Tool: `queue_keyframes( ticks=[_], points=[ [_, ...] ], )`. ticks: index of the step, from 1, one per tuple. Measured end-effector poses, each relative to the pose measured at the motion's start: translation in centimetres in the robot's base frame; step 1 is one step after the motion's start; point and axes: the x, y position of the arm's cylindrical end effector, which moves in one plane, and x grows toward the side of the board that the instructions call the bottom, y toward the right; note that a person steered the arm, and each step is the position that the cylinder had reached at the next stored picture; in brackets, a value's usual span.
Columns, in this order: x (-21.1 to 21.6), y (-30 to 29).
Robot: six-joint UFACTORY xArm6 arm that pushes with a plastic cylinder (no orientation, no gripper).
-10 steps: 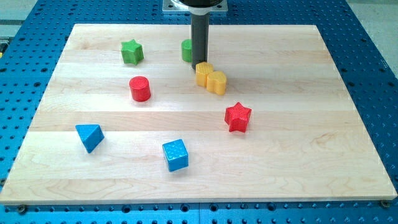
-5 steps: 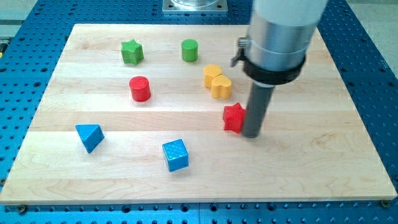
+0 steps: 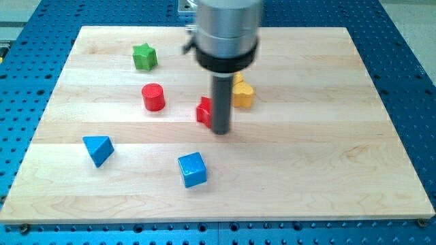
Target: Push the red star into the red circle
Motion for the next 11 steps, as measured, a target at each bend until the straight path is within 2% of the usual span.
queue_keyframes(
  ticks=[1, 2, 3, 4, 6, 8, 10, 11],
  points=[
    [0.4, 1.2],
    [-1.4, 3.4],
    [-2.3, -2.0],
    [-2.0, -3.9],
    [-2.4, -6.2],
    [-2.4, -4.9],
    [-9.3, -2.1],
    [-11.2, -2.0]
  ],
)
